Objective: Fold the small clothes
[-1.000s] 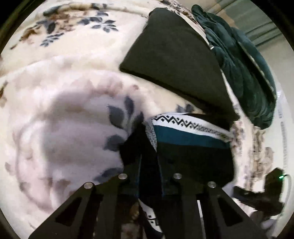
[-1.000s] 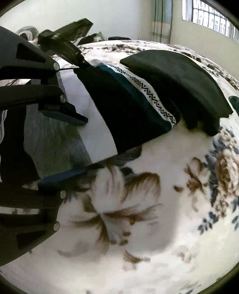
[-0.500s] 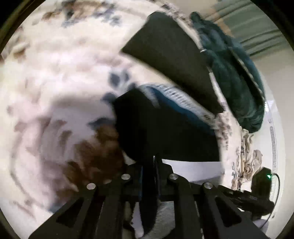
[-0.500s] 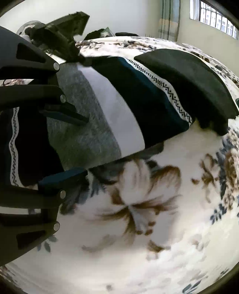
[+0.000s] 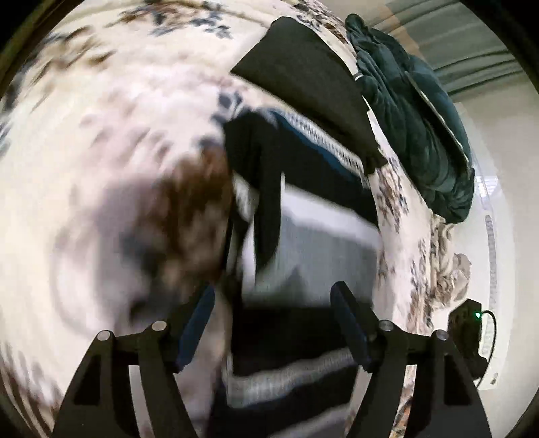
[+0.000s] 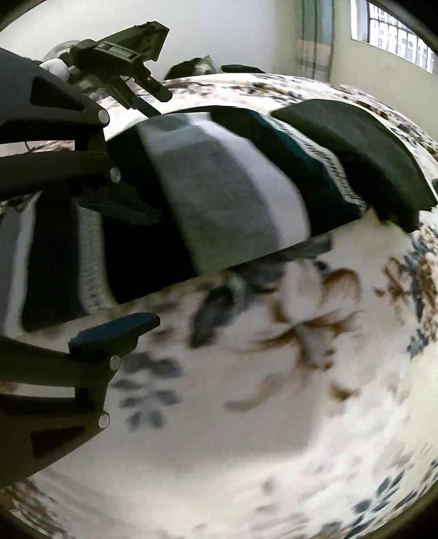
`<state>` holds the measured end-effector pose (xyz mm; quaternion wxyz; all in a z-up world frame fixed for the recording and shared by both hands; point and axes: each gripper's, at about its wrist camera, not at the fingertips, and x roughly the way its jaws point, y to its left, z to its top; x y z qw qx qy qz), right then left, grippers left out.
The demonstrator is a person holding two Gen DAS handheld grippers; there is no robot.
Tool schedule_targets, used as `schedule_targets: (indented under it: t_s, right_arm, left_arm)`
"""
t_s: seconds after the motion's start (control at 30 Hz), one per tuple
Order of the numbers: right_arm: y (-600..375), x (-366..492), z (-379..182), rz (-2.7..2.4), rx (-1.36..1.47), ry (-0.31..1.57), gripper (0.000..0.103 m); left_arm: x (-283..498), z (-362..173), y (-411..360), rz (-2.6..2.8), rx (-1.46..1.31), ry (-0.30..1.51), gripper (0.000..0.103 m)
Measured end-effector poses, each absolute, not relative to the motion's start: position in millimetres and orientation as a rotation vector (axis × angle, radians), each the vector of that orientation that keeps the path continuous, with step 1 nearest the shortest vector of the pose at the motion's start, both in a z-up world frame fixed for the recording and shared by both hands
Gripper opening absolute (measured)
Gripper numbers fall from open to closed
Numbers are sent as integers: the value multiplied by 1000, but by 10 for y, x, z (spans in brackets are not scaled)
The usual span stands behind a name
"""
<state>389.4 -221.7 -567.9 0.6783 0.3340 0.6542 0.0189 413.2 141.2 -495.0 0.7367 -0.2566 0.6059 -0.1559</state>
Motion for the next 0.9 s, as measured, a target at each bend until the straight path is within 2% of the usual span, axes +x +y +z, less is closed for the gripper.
schedule_targets:
  t_s: [0.37,0.63,0.9]
  right_arm:
    - [-2150,2432,-5556,140,678,1592,57]
    - [-2023,1366,-5901,161,637,1717,57]
    - [-1859,818,-6120,140,665,1718,57]
  left_arm:
    - [2330,-5063,1448,-187,-529,1485,70]
    - [1542,-5327,1302,-126,-459,1574,70]
    - [1079,-5028,1411,-52,-534,1443,68]
